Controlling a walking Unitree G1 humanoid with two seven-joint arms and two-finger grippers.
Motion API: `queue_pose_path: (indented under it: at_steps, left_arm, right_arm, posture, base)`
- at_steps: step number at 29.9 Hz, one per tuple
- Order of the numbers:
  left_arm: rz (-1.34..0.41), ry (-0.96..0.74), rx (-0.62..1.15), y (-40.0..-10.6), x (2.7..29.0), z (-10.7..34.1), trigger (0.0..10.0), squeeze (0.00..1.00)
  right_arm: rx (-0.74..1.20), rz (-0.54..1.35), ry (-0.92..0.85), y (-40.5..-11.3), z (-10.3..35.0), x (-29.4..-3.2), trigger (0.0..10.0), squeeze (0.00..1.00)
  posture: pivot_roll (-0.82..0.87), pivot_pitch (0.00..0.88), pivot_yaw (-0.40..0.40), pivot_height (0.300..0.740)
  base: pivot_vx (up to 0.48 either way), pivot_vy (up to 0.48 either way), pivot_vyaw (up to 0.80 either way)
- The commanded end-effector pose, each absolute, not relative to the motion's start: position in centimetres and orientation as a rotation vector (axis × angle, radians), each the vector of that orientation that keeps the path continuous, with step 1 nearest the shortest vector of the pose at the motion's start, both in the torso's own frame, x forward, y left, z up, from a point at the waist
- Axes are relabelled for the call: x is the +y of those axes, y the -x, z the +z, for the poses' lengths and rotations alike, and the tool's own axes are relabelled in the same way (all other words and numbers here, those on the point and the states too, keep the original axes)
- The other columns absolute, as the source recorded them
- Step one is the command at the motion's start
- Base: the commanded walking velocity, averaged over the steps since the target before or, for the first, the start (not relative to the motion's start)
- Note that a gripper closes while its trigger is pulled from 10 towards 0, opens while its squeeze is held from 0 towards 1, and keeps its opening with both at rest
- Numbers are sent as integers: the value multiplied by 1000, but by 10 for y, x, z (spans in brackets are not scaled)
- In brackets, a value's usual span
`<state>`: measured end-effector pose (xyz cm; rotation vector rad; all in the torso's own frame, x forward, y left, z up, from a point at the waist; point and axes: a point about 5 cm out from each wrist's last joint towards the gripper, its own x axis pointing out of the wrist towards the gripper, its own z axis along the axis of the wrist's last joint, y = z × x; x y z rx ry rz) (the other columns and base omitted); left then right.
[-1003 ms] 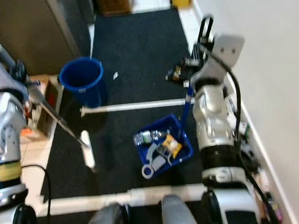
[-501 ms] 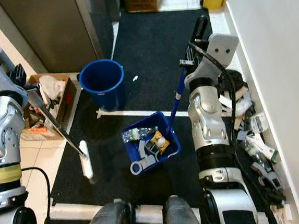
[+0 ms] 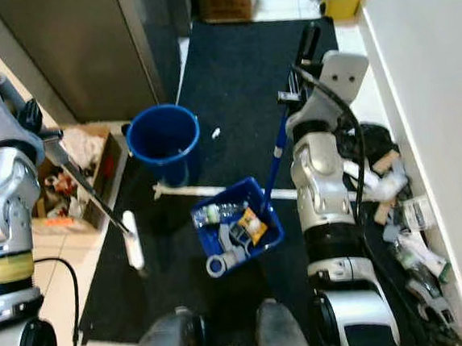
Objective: Sweep floor
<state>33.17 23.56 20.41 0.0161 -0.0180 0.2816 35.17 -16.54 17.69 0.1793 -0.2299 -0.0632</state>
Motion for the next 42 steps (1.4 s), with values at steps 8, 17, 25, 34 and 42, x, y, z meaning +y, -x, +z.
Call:
queue_pose_path:
  at_steps: [8,17,25,34,42]
  left_arm:
    - [287,-36,-30,-329,236,205,10000,0]
    - [272,-29,-18,-328,230,201,10000,0]
    - [261,-25,-3,-326,227,197,10000,0]
    - [209,-30,53,-322,215,183,10000,0]
    - [202,-28,67,-320,213,179,10000,0]
  right_arm:
    - [-296,-71,-191,-352,189,-167,10000,0]
    - [-335,-307,-131,-357,204,-217,10000,0]
    - [-357,-412,-112,-356,214,-250,10000,0]
    - [-423,-503,-145,-356,234,-272,10000,0]
    - [-477,-544,-147,-357,253,-284,10000,0]
  posture:
    - [-2,74,70,740]
    - [1,73,69,740]
    - [1,73,69,740]
    - [9,71,71,740]
    - [10,71,69,740]
  base:
    - [472,0,0]
    - [472,0,0]
    - [457,0,0]
    - [117,0,0]
    - [0,0,0]
